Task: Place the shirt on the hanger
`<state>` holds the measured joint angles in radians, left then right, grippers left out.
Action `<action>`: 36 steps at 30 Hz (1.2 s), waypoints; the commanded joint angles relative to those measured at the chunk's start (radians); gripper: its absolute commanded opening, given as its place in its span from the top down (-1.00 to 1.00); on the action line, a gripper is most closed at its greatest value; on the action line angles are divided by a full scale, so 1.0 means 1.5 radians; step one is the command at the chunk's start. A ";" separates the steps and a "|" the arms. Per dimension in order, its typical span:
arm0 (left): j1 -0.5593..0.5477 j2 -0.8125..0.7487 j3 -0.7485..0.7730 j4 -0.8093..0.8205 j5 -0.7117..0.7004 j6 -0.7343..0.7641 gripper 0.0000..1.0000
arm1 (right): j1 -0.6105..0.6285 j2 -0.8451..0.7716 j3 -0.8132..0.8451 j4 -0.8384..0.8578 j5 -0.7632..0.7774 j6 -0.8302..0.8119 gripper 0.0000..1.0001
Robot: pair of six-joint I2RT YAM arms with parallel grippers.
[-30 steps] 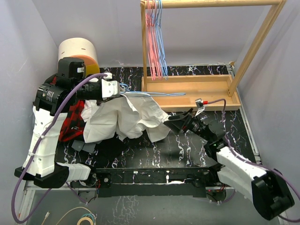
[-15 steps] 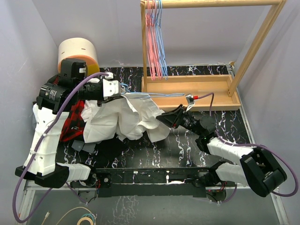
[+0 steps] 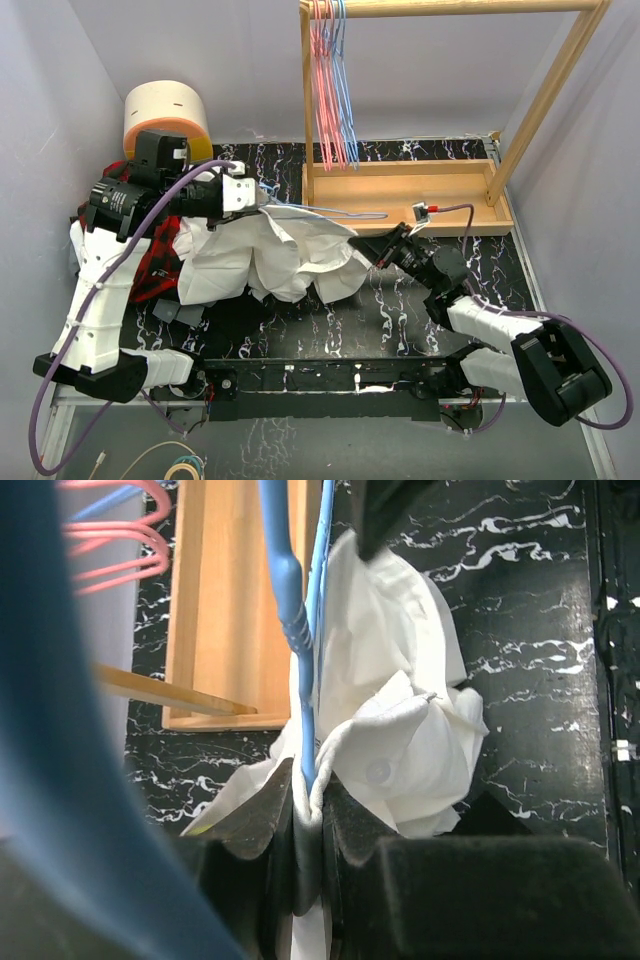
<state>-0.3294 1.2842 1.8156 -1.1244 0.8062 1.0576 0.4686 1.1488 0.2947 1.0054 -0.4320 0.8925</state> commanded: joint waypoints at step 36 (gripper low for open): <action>-0.065 0.053 -0.023 0.093 -0.211 -0.201 1.00 | 0.097 -0.090 0.437 -0.535 0.066 -0.122 0.84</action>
<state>-0.4133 1.3720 1.7050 -1.0740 0.4843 0.9607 0.3859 0.9619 0.8639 0.2012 -0.5205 0.7521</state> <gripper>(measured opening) 0.086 0.087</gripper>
